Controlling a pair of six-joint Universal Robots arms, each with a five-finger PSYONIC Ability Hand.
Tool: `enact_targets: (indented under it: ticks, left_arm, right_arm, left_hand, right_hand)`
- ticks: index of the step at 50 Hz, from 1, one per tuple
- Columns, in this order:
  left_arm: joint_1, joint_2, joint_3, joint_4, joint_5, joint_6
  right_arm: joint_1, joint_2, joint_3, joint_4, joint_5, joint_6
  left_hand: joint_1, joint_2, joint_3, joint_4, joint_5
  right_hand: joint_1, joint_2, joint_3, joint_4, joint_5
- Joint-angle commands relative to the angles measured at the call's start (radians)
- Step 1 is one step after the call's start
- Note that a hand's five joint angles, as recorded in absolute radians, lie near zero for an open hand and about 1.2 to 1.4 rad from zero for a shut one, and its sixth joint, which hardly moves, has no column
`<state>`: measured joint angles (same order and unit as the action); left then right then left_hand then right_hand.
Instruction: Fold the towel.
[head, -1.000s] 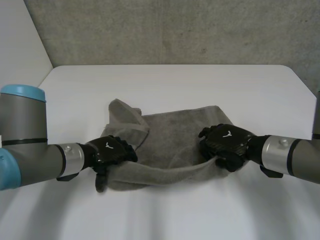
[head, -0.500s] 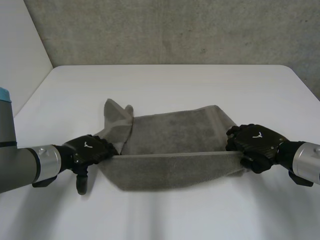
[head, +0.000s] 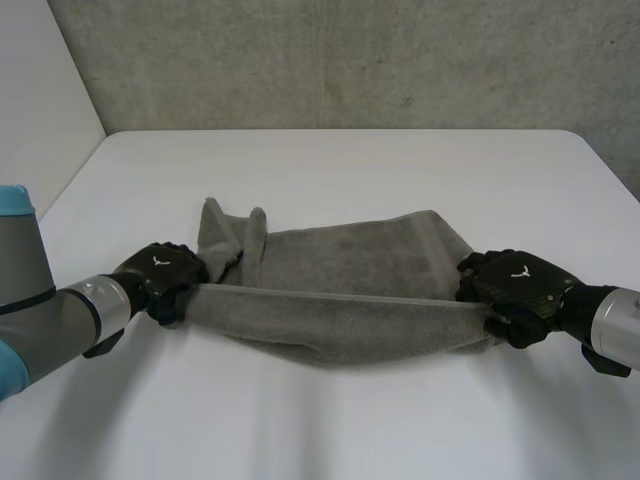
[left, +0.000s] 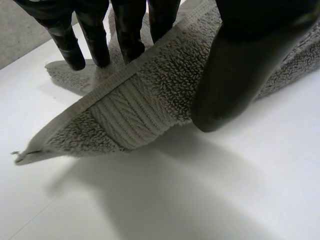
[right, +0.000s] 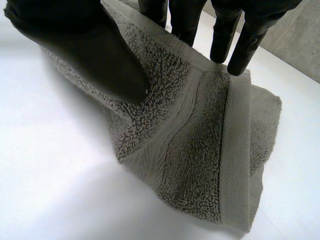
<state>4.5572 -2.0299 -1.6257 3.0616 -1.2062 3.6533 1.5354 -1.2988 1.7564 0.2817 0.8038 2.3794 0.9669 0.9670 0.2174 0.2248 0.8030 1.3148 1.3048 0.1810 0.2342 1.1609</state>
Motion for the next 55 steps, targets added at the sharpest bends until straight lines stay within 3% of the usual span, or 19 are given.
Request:
enact_targets:
  ticks: [1,6,13,25,42,44,47,55]
  left_arm:
    - [-0.011,-0.003,-0.003,-0.003,-0.001,0.004]
    - [-0.006,-0.001,-0.008,-0.003,-0.001,-0.01]
    - [0.005,0.056,-0.022,-0.018,-0.015,-0.022]
    - [0.046,0.306,-0.066,-0.089,-0.009,-0.022]
    - [0.037,0.361,-0.215,-0.09,-0.01,-0.016]
    - [0.046,0.359,-0.244,-0.084,-0.009,-0.013]
    - [0.055,0.353,-0.258,-0.078,-0.009,-0.01]
    - [0.077,0.349,-0.275,-0.037,-0.01,-0.009]
  right_arm:
    - [-0.008,-0.014,0.002,-0.003,0.002,0.004]
    - [-0.02,-0.031,0.006,0.004,0.0,0.004]
    - [-0.028,-0.083,0.003,0.014,0.003,-0.011]
    - [-0.032,-0.189,-0.006,0.004,0.0,-0.134]
    - [-0.034,-0.188,0.077,-0.029,0.005,-0.14]
    - [-0.035,-0.183,0.086,-0.029,0.005,-0.143]
    - [-0.049,-0.171,0.094,-0.03,0.003,-0.146]
    - [-0.044,-0.149,0.104,-0.033,0.0,-0.147]
  left_hand:
    - [0.209,0.209,-0.043,-0.05,0.198]
    - [0.429,0.429,-0.043,-0.05,0.418]
    - [0.429,0.429,-0.043,-0.05,0.419]
    - [0.429,0.429,-0.043,-0.05,0.419]
    - [0.429,0.429,-0.043,-0.05,0.419]
    - [-0.079,-0.079,-0.043,-0.05,-0.089]
    - [-0.373,-0.373,-0.043,-0.05,-0.384]
    - [-0.433,-0.433,-0.043,-0.05,-0.444]
  right_hand:
    - [0.081,0.091,-0.007,-0.06,0.061]
    - [0.081,0.091,-0.007,-0.06,0.061]
    - [0.081,0.091,-0.007,-0.06,0.061]
    - [0.081,0.091,-0.007,-0.06,0.061]
    - [0.081,0.091,-0.007,-0.06,0.061]
    - [0.081,0.091,-0.007,-0.06,0.061]
    - [0.081,0.091,-0.007,-0.06,0.061]
    - [0.081,0.091,-0.007,-0.06,0.061]
